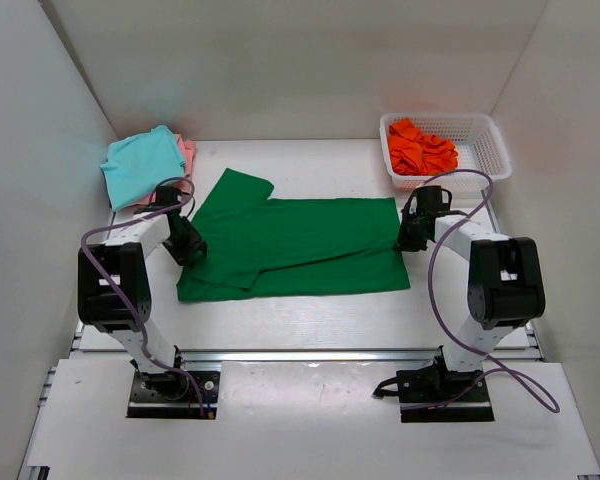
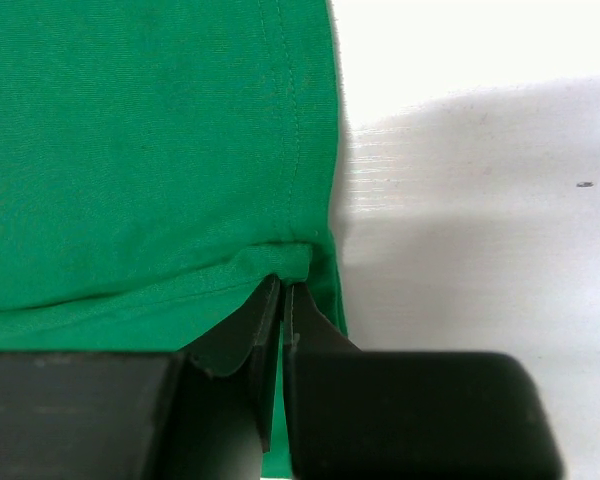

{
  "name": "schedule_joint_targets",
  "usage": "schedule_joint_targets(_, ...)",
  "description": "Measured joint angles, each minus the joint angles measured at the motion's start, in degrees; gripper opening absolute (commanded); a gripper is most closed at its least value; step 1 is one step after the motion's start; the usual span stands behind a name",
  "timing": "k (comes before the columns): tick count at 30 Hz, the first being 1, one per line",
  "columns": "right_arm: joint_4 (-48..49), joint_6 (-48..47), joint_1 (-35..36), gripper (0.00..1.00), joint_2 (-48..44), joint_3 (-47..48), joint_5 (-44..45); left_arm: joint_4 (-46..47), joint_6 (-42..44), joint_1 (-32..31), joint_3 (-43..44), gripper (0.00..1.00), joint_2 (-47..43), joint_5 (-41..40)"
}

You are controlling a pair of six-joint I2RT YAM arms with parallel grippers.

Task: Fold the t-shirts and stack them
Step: Fold the flattened tshirt in 1/3 of the way

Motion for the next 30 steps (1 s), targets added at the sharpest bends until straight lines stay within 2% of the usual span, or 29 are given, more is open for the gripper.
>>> schedule_joint_targets(2, 0.00, 0.00, 0.00, 0.00, -0.24, -0.02, -0.04, 0.94, -0.09, -0.31, 0.00, 0.47, 0.46, 0.48)
schedule_joint_targets(4, -0.07, 0.00, 0.00, 0.00, -0.79, -0.13, -0.09, 1.92, -0.55, -0.63, 0.00, 0.34, 0.94, 1.05)
schedule_joint_targets(6, -0.11, 0.00, 0.02, 0.00, -1.62, -0.28, -0.09, 2.49, -0.72, -0.72, 0.00, 0.10, 1.29, 1.44)
schedule_joint_targets(8, -0.20, 0.00, 0.02, 0.01, -2.64, -0.70, -0.09, 2.82, -0.92, -0.87, 0.00, 0.00, 1.44, 1.81)
schedule_joint_targets(19, -1.81, 0.00, 0.00, 0.00, -11.34, -5.62, -0.09, 2.80, -0.39, -0.83, -0.04, 0.00, -0.74, 2.64)
schedule_joint_targets(30, -4.11, 0.11, 0.31, 0.00, -24.24, -12.70, -1.16, 0.46, -0.04, -1.60, -4.79, 0.00, -13.53, 2.34)
